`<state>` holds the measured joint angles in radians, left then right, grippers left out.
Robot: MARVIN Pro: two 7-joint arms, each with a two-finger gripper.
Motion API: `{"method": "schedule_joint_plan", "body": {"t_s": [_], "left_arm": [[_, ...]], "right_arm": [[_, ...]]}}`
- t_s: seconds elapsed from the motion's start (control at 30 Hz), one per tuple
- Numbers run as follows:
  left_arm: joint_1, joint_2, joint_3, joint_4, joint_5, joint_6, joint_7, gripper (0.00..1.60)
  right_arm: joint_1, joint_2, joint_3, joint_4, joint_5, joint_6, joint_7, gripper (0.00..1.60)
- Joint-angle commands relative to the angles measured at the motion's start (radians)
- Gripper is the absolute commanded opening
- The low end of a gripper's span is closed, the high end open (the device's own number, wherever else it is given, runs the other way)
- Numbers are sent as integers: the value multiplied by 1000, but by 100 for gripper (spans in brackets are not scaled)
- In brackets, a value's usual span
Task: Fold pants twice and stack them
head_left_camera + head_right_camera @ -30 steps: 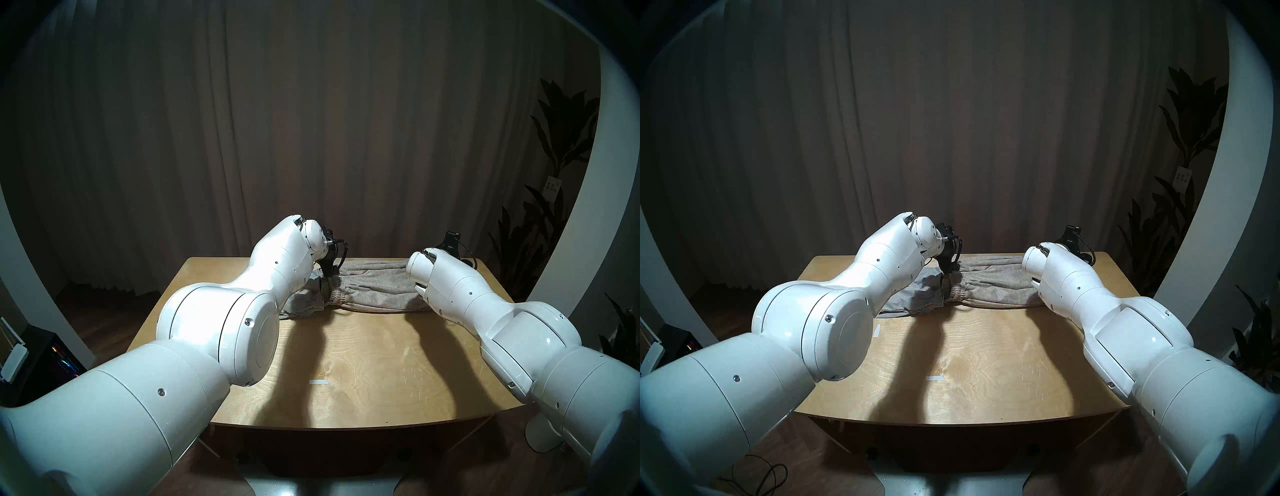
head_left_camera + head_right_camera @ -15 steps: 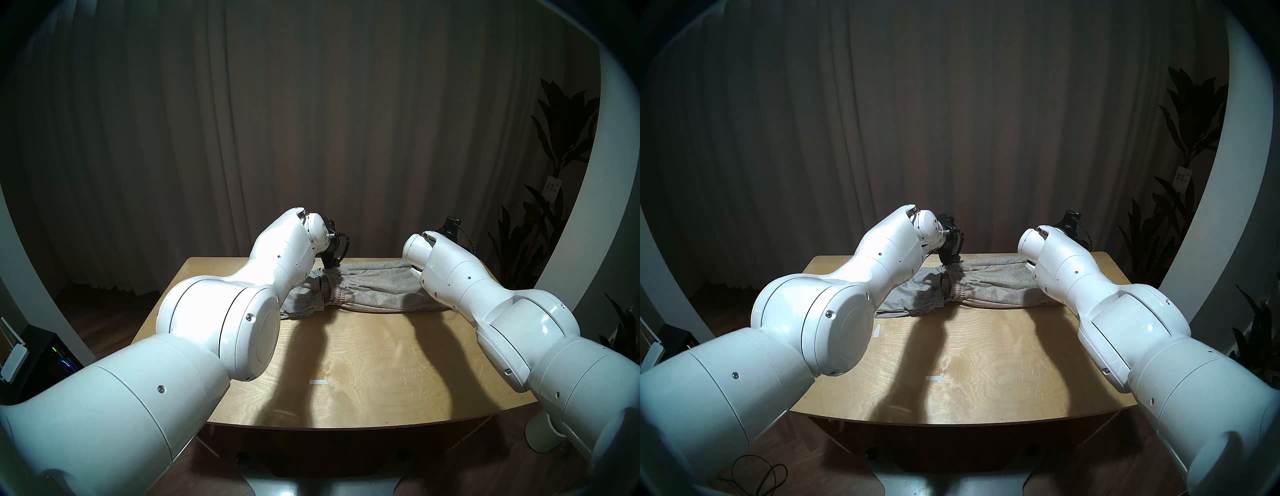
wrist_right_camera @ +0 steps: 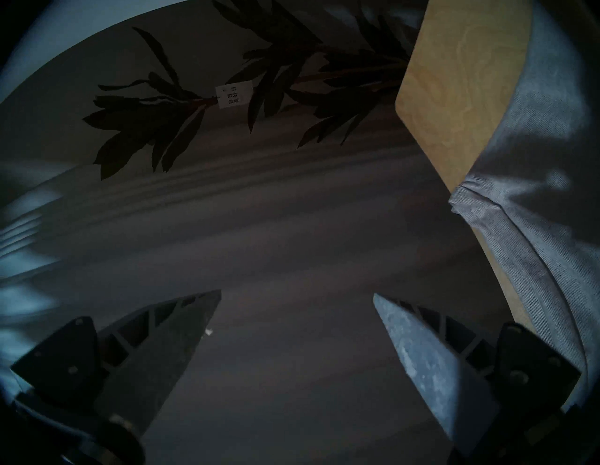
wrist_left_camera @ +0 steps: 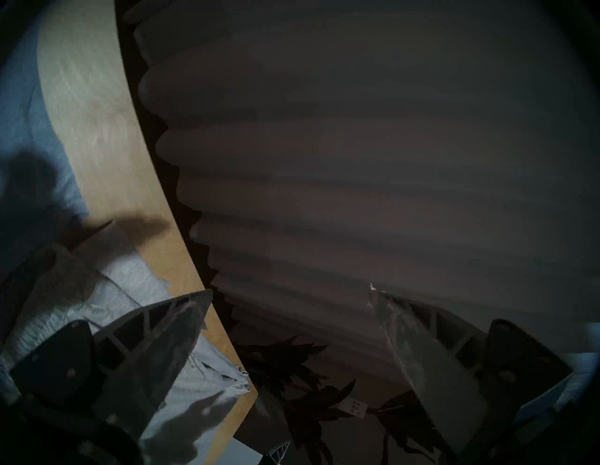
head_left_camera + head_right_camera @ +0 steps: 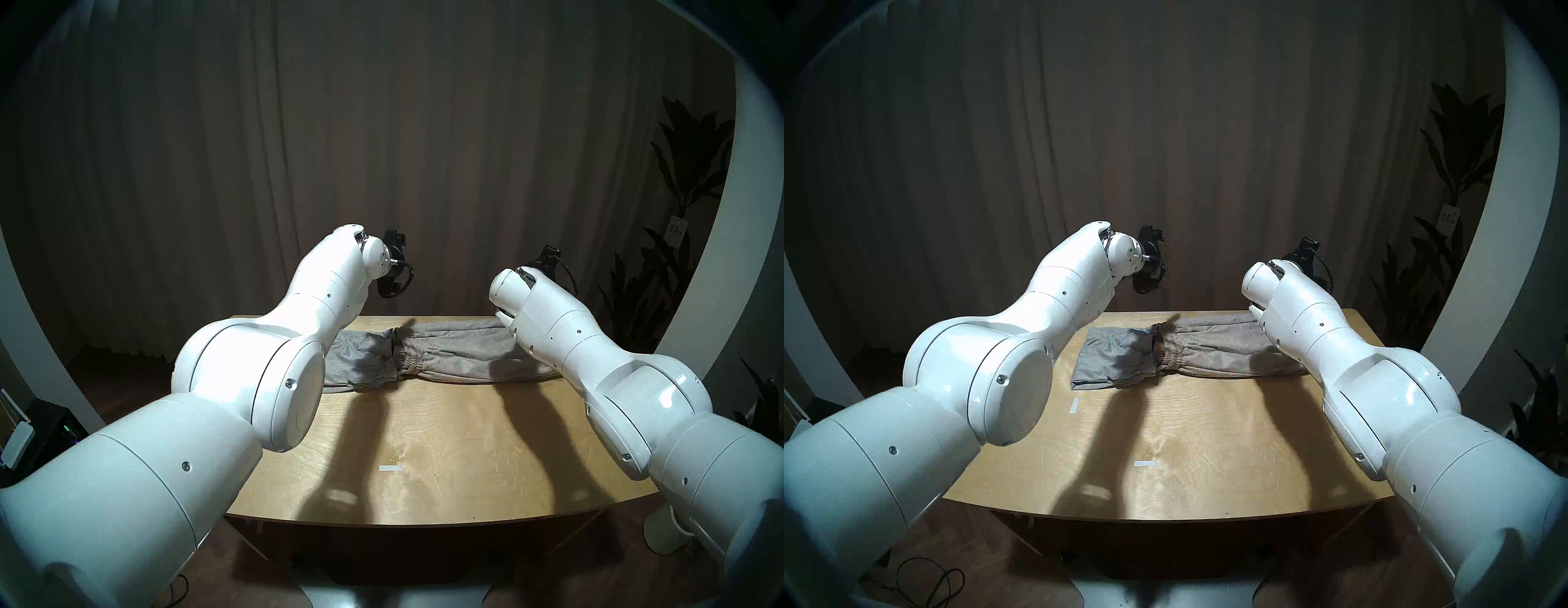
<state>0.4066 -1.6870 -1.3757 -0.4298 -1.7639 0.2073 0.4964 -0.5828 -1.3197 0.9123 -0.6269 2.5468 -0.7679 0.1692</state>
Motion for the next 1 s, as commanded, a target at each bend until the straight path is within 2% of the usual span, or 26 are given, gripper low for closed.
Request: {"method": "schedule_joint_plan", "body": {"t_s": [0.0,0.3,0.63,0.8,0.97], "left_arm": [[-23,76,13,-41,26,31,-32,160],[-9,148,17,-62,47,54,-41,160],[21,225,16,-83,67,77,-48,160],[54,258,17,-72,80,88,-40,160],[91,287,18,-65,89,102,-37,160]], "right_arm": [[-24,52,-53,-65,-57,30,35,160],[-40,98,-98,-132,-92,50,54,160],[-63,136,-104,-212,-94,49,57,160],[-152,131,-148,-230,-86,79,27,160],[-197,183,-171,-233,-89,93,18,160]]}}
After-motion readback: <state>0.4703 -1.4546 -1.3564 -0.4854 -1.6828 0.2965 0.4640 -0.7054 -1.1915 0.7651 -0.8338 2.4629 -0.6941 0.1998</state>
